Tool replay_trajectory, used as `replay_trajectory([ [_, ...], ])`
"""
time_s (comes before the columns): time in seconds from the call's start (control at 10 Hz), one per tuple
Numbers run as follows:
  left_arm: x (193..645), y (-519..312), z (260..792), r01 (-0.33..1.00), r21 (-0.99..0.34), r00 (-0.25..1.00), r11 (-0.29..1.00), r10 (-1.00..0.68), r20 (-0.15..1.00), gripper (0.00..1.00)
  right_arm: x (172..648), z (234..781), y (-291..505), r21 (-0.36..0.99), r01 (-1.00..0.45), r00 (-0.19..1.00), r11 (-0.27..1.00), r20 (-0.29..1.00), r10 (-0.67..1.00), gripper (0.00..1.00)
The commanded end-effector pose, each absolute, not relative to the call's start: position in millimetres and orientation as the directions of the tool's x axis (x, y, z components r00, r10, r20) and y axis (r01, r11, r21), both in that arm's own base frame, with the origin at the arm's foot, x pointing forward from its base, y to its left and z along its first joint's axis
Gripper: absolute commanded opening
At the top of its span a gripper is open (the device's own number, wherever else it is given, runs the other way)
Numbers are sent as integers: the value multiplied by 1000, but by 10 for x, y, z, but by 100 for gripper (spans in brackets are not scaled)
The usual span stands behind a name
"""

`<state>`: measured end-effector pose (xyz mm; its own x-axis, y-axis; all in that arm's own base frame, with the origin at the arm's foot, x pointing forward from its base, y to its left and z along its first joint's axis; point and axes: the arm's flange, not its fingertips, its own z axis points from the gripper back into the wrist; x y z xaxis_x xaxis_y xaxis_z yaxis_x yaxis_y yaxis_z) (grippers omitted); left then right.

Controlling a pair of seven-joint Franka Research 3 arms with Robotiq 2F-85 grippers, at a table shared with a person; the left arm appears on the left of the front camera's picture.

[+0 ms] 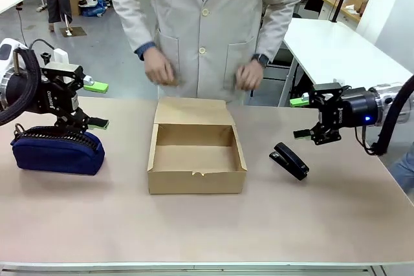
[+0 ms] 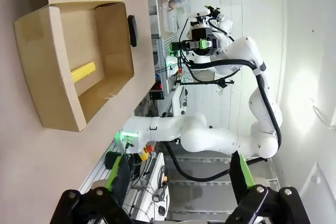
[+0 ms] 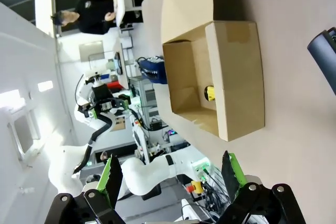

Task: Pack the item into the box.
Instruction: Close the Mailer Box.

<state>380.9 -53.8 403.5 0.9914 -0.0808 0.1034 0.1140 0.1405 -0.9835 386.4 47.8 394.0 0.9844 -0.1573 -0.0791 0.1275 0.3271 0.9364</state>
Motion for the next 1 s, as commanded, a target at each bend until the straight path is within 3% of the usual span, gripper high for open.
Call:
replay_trajectory([
  [0.0, 3812, -554, 4014, 109, -984, 992, 142, -84, 98, 100, 3868, 3887, 515, 934, 135, 985, 331, -90, -148, 100],
  [0.1, 4098, -694, 3971, 78, -987, 994, 143, -84, 66, 100, 4155, 3837, 607, 930, 177, 967, 322, -103, -235, 100],
  [0.5, 5085, -928, 3770, -53, -971, 999, 233, 19, -50, 100, 5067, 3522, 1031, 930, 181, 979, 320, -140, -146, 100],
  [0.8, 5508, -1060, 3348, -132, -963, 991, 237, 61, -121, 100, 5583, 3071, 1390, 910, 182, 979, 372, -130, -160, 100],
  [0.9, 5493, -1075, 3215, -238, -941, 971, 242, 79, -225, 100, 5582, 2999, 1416, 897, 229, 970, 379, -176, -169, 100],
])
